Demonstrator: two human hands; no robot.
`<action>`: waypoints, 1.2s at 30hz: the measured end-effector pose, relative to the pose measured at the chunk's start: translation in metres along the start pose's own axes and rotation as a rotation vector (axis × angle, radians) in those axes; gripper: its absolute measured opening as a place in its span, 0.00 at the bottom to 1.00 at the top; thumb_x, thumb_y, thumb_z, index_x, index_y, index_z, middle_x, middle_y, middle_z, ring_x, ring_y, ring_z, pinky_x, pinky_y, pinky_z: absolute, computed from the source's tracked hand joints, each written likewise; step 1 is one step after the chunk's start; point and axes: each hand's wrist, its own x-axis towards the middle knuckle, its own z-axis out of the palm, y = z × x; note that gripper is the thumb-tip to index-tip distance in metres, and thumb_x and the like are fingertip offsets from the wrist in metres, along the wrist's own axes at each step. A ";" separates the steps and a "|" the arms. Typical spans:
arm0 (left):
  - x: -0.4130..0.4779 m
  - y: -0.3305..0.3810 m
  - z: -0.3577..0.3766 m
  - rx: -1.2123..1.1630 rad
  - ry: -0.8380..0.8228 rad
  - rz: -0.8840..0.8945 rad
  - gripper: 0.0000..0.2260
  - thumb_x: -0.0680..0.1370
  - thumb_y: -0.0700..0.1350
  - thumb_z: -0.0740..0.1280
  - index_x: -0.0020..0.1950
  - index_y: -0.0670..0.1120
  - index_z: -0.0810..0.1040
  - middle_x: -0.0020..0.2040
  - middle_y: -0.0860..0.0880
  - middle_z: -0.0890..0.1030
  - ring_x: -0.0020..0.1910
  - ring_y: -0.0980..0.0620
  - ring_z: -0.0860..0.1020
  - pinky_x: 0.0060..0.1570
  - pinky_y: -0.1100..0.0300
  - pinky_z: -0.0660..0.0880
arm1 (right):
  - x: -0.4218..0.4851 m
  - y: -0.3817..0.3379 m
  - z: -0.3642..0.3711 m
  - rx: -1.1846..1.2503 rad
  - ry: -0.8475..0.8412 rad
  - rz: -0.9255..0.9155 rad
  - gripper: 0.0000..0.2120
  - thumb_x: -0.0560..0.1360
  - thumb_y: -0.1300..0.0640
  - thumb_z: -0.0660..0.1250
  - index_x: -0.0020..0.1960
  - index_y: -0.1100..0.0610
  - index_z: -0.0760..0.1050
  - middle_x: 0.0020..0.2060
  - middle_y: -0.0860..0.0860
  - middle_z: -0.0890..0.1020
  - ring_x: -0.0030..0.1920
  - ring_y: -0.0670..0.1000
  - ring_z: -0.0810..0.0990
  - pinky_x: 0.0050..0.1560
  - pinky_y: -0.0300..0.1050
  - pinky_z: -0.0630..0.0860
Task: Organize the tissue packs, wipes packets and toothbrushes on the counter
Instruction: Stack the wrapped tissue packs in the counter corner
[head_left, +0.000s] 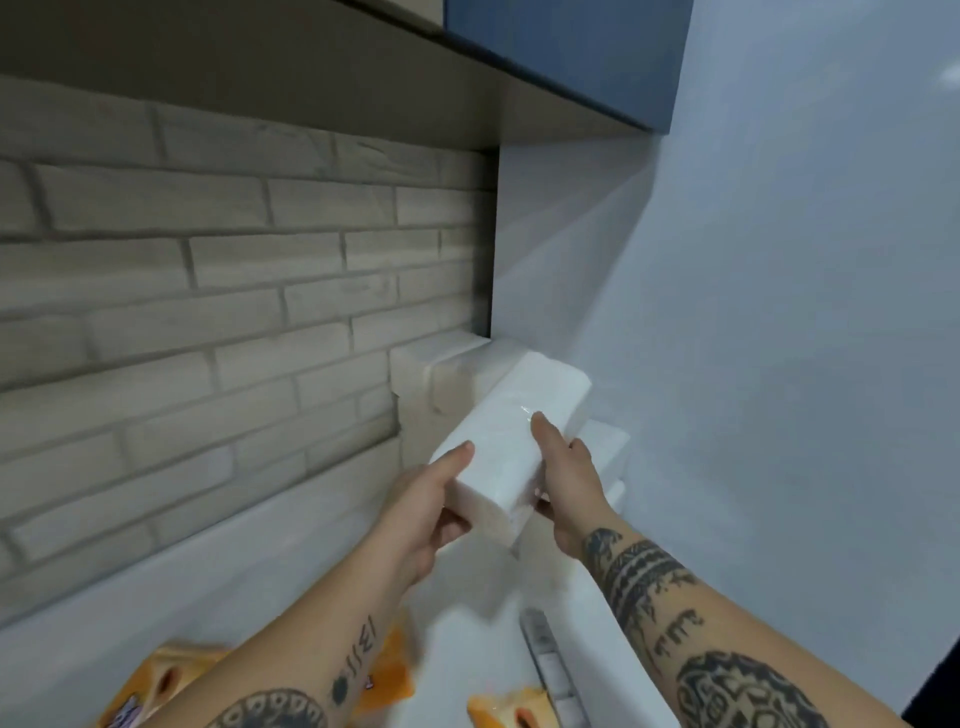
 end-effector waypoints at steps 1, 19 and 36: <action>0.014 0.002 0.010 -0.012 0.032 -0.002 0.15 0.77 0.53 0.75 0.56 0.44 0.82 0.34 0.50 0.83 0.39 0.47 0.84 0.37 0.58 0.81 | 0.017 -0.005 -0.005 -0.017 -0.009 0.018 0.38 0.72 0.32 0.70 0.74 0.51 0.66 0.62 0.47 0.81 0.58 0.51 0.83 0.60 0.54 0.80; 0.192 -0.002 0.087 0.094 0.271 0.011 0.37 0.71 0.68 0.72 0.70 0.44 0.75 0.65 0.48 0.79 0.63 0.45 0.77 0.67 0.49 0.74 | 0.200 -0.025 -0.035 -0.259 0.051 0.125 0.34 0.76 0.28 0.61 0.48 0.61 0.78 0.38 0.54 0.79 0.40 0.57 0.79 0.50 0.56 0.84; 0.212 -0.011 0.098 0.389 0.378 0.087 0.32 0.82 0.65 0.58 0.74 0.41 0.68 0.71 0.42 0.74 0.68 0.40 0.74 0.63 0.50 0.72 | 0.203 -0.003 -0.006 -0.538 -0.016 -0.216 0.51 0.80 0.33 0.61 0.83 0.57 0.32 0.83 0.53 0.36 0.83 0.50 0.39 0.80 0.47 0.46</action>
